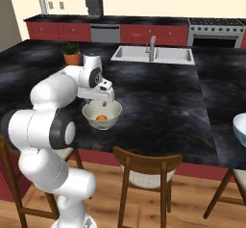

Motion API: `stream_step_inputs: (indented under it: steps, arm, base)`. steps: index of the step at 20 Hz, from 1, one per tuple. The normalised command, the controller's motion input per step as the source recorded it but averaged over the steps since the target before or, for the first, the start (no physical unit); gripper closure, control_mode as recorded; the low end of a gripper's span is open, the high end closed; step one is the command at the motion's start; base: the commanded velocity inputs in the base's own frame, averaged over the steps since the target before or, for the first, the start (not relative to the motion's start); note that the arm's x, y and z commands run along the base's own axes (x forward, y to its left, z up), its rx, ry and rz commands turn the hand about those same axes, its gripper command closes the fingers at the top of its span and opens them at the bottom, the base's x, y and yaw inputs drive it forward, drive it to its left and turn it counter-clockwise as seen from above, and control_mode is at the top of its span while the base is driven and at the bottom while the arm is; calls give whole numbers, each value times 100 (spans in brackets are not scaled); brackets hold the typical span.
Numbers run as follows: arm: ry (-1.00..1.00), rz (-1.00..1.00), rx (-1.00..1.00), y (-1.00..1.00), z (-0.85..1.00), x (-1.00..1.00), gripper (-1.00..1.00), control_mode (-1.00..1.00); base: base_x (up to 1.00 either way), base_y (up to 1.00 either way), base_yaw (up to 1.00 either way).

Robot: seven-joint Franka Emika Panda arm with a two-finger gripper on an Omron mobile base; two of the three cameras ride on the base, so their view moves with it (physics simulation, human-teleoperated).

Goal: Take the fruits from the plate on the dining counter and place two fruits in each bowl.

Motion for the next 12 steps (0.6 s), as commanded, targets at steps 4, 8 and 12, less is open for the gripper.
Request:
stream_step_inputs:
  steps: [4,8,12]
  arm:
    - [0,0,0,-8,75,-100,-100,-100]
    - [0,0,0,-10,43,-89,-100,-100]
    - [-4,0,0,-4,3,-37,-100,-100]
  base:
    - [0,0,0]
    - [0,0,0]
    - [0,0,0]
